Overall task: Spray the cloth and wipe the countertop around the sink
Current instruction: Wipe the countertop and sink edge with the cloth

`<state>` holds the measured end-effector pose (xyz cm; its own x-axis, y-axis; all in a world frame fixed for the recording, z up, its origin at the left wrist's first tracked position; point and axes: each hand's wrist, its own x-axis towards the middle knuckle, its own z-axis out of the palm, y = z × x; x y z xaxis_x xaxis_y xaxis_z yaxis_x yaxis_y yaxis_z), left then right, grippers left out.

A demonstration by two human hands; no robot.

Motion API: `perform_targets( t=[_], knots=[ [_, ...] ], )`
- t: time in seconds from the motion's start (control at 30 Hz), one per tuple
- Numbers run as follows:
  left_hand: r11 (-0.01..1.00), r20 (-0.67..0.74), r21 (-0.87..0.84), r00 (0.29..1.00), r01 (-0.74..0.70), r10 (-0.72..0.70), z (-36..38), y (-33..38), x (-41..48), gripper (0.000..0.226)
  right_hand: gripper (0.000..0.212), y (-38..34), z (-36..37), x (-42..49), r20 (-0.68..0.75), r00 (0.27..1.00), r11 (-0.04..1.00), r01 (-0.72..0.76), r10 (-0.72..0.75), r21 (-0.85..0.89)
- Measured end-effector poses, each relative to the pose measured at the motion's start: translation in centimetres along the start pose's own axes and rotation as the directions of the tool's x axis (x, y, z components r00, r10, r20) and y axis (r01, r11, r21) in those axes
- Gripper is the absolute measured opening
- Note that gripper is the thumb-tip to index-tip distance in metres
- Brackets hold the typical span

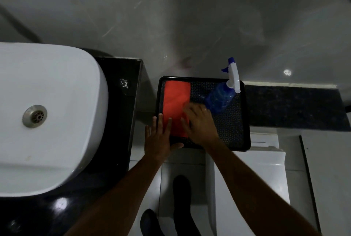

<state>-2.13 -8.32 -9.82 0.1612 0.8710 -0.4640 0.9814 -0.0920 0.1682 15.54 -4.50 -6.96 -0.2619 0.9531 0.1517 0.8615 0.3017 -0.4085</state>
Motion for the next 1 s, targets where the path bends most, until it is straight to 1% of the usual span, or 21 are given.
perform_targets(
  t=[0.03, 0.07, 0.13, 0.17, 0.23, 0.3, 0.37, 0.43, 0.47, 0.5, 0.57, 0.63, 0.7, 0.73, 0.8, 0.83, 0.87, 0.9, 0.93, 0.97, 1.0],
  knots=[
    [1.0, -0.004, 0.007, 1.0, -0.003, 0.003, 0.0, -0.1, 0.0, 0.109, 0.049, 0.0, 0.3, 1.4, 0.119, 0.986, 0.993, -0.117, 0.114, 0.019],
    [1.0, -0.009, 0.012, 1.0, -0.006, 0.006, 0.0, -0.1, -0.1, 0.109, 0.055, 0.1, 0.7, 2.6, 0.216, 0.954, 0.974, -0.222, 0.21, 0.032],
    [1.0, -0.021, 0.011, 1.0, -0.011, 0.011, 0.0, -0.1, -0.1, 0.11, 0.061, 0.0, 1.5, 4.7, 0.325, 0.896, 0.937, -0.342, 0.303, 0.068],
    [1.0, -0.024, 0.009, 1.0, -0.011, 0.011, 0.0, 0.0, -0.2, 0.11, 0.062, -0.2, 1.8, 5.5, 0.326, 0.885, 0.918, -0.382, 0.331, 0.106],
    [1.0, -0.021, 0.0, 1.0, -0.009, 0.009, -0.1, 0.1, -0.2, 0.11, 0.063, -0.6, 2.4, 6.8, 0.265, 0.867, 0.861, -0.475, 0.422, 0.183],
    [1.0, -0.001, -0.025, 1.0, -0.005, 0.005, -0.4, 0.1, -0.1, 0.11, 0.066, -0.9, 2.9, 7.9, 0.262, 0.79, 0.742, -0.611, 0.554, 0.274],
    [0.999, 0.012, -0.038, 1.0, -0.002, 0.002, -0.5, 0.2, -0.1, 0.111, 0.064, -0.8, 3.5, 8.7, 0.319, 0.666, 0.572, -0.744, 0.675, 0.344],
    [0.999, 0.023, -0.037, 1.0, -0.001, 0.001, -0.6, 0.3, -0.1, 0.112, 0.053, -0.5, 4.1, 9.4, 0.375, 0.543, 0.417, -0.831, 0.751, 0.369],
    [0.999, 0.027, -0.038, 1.0, 0.003, -0.002, -0.6, 0.3, 0.0, 0.113, 0.046, -0.3, 4.2, 9.7, 0.402, 0.501, 0.357, -0.852, 0.766, 0.383],
    [0.999, 0.031, -0.039, 1.0, 0.006, -0.005, -0.5, 0.3, 0.1, 0.113, 0.04, -0.1, 4.2, 9.7, 0.432, 0.48, 0.316, -0.861, 0.764, 0.399],
    [0.999, 0.032, -0.043, 0.999, 0.015, -0.014, -0.6, 0.3, 0.2, 0.114, 0.036, 0.1, 4.0, 9.9, 0.462, 0.487, 0.302, -0.857, 0.741, 0.418],
    [0.999, 0.024, -0.034, 1.0, 0.021, -0.02, -1.0, 0.5, 0.0, 0.115, 0.04, -0.3, 3.3, 9.9, 0.42, 0.541, 0.34, -0.818, 0.729, 0.463],
    [1.0, -0.025, -0.014, 0.999, 0.02, -0.02, -2.3, 1.2, -0.8, 0.113, 0.037, -1.6, 2.0, 9.8, 0.314, 0.654, 0.405, -0.705, 0.688, 0.581],
    [1.0, -0.077, -0.016, 0.997, 0.014, -0.015, -3.3, 1.7, -1.3, 0.108, 0.032, -2.6, 1.2, 9.8, 0.233, 0.719, 0.457, -0.623, 0.655, 0.635],
    [0.998, -0.24, -0.053, 0.971, -0.023, 0.009, -6.3, 2.7, -2.6, 0.088, 0.016, -5.1, -1.3, 10.5, -0.006, 0.836, 0.639, -0.415, 0.549, 0.648],
    [0.997, -0.328, -0.061, 0.945, -0.045, 0.022, -7.8, 2.9, -3.5, 0.079, 0.014, -6.4, -2.5, 11.1, -0.137, 0.869, 0.728, -0.301, 0.475, 0.616],
    [0.997, -0.418, -0.044, 0.908, -0.06, 0.036, -9.6, 2.6, -4.6, 0.072, 0.014, -7.9, -3.8, 12.1, -0.27, 0.882, 0.804, -0.178, 0.386, 0.567],
    [0.998, -0.491, -0.01, 0.87, -0.058, 0.046, -11.1, 2.2, -5.6, 0.068, 0.016, -9.1, -4.7, 13.1, -0.391, 0.878, 0.873, -0.059, 0.276, 0.484],
    [0.999, -0.551, 0.028, 0.833, -0.04, 0.049, -12.6, 1.4, -6.6, 0.067, 0.018, -10.3, -5.2, 14.4, -0.467, 0.873, 0.931, 0.04, 0.144, 0.363],
    [0.998, -0.597, 0.063, 0.801, -0.01, 0.046, -14.1, 0.4, -7.5, 0.067, 0.022, -11.4, -5.3, 15.6, -0.456, 0.89, 0.964, 0.101, 0.024, 0.247],
    [0.996, -0.632, 0.085, 0.774, 0.03, 0.031, -15.4, -0.9, -8.2, 0.067, 0.03, -12.6, -5.0, 16.6, -0.349, 0.935, 0.974, 0.131, -0.06, 0.182]
  ],
)
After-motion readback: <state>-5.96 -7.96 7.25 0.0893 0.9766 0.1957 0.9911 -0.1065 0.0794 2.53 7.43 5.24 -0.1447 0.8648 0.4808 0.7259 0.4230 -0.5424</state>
